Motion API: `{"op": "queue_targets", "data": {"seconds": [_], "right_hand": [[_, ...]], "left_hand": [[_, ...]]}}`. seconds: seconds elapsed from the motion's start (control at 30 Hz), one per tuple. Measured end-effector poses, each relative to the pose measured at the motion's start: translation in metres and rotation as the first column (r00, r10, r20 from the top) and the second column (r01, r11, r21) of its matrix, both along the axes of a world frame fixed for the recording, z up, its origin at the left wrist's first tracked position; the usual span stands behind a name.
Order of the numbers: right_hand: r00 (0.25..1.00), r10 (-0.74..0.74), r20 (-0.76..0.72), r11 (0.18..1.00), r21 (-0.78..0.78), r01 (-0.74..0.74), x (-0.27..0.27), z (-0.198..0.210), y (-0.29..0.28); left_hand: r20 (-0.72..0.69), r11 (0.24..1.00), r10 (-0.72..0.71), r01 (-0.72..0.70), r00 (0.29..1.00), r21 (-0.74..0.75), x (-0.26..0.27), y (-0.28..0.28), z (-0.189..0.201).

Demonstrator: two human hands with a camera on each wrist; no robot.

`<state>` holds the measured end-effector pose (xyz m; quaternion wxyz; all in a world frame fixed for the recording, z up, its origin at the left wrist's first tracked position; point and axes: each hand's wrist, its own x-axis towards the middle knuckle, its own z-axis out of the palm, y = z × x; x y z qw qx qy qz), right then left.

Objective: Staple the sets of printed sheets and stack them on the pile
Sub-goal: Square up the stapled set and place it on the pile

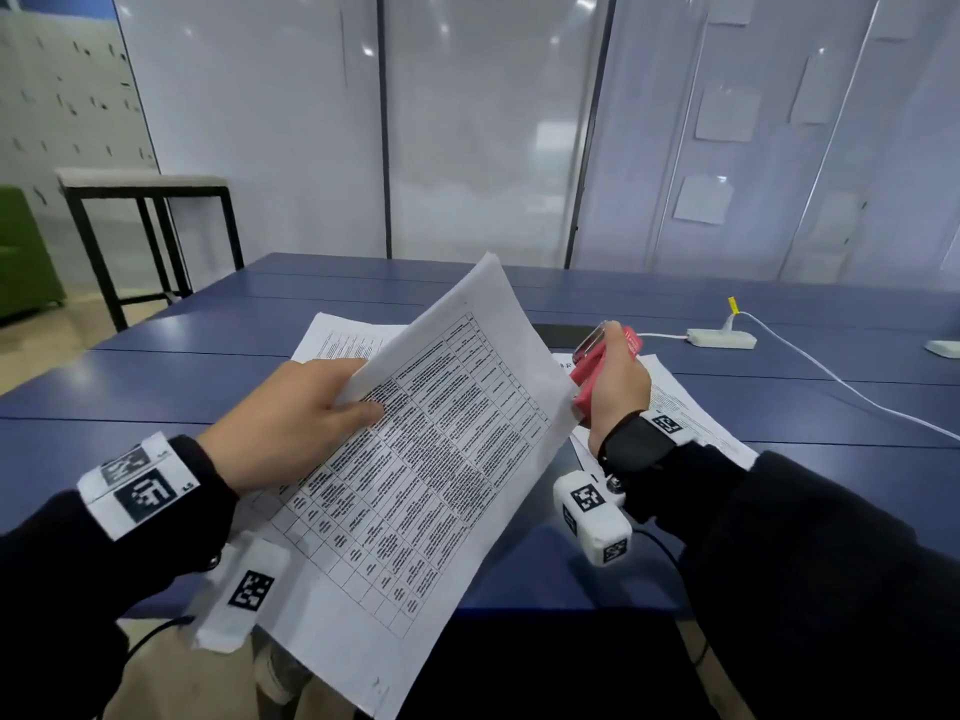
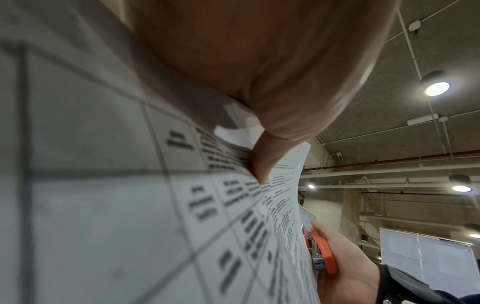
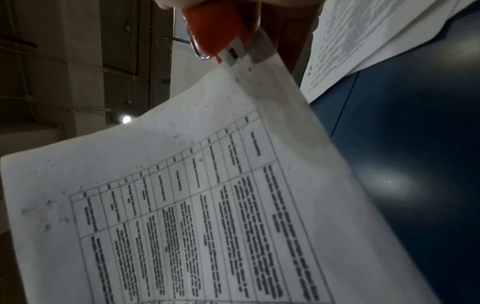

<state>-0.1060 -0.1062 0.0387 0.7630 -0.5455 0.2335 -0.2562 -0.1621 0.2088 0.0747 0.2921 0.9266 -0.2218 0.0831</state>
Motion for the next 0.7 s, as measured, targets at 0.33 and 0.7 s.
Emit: {"op": "queue_targets", "data": {"seconds": [0.33, 0.7], "right_hand": [[0.997, -0.057, -0.044, 0.996, 0.062, 0.059, 0.007, -0.005, -0.011], [0.960, 0.252, -0.119, 0.963, 0.131, -0.237, -0.004, -0.007, -0.015]], "left_hand": [[0.031, 1.000, -0.011, 0.011, 0.999, 0.011, -0.013, -0.017, 0.004], [-0.067, 0.998, 0.047, -0.045, 0.997, 0.042, 0.006, -0.002, 0.003]]}}
